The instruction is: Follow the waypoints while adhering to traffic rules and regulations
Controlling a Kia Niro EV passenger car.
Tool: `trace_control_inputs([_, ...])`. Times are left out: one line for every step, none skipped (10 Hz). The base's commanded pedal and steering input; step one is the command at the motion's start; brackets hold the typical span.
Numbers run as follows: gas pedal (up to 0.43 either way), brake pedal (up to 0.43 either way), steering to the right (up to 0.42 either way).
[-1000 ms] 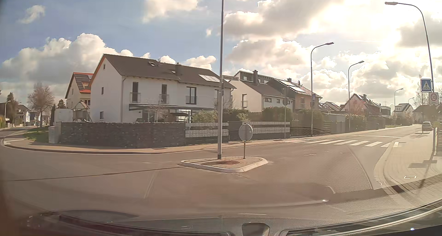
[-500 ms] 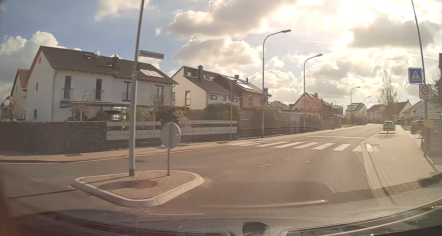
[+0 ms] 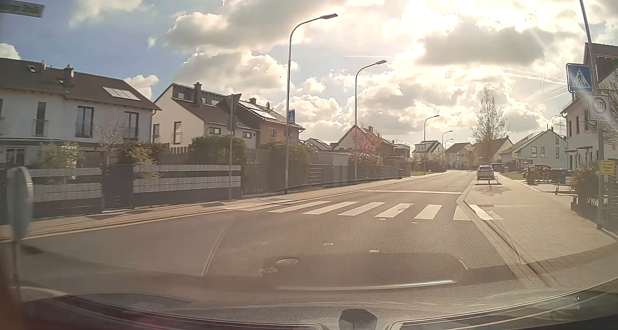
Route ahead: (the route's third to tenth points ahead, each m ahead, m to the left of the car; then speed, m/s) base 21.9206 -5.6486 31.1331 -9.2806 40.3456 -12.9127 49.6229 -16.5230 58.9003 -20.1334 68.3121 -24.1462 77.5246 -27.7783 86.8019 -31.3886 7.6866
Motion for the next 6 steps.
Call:
trace_control_inputs([0.22,0.0,0.18])
trace_control_inputs([0.22,0.0,0.158])
trace_control_inputs([0.22,0.0,0.143])
trace_control_inputs([0.22,0.0,0.126])
trace_control_inputs([0.22,0.0,0.115])
trace_control_inputs([0.22,0.0,0.109])
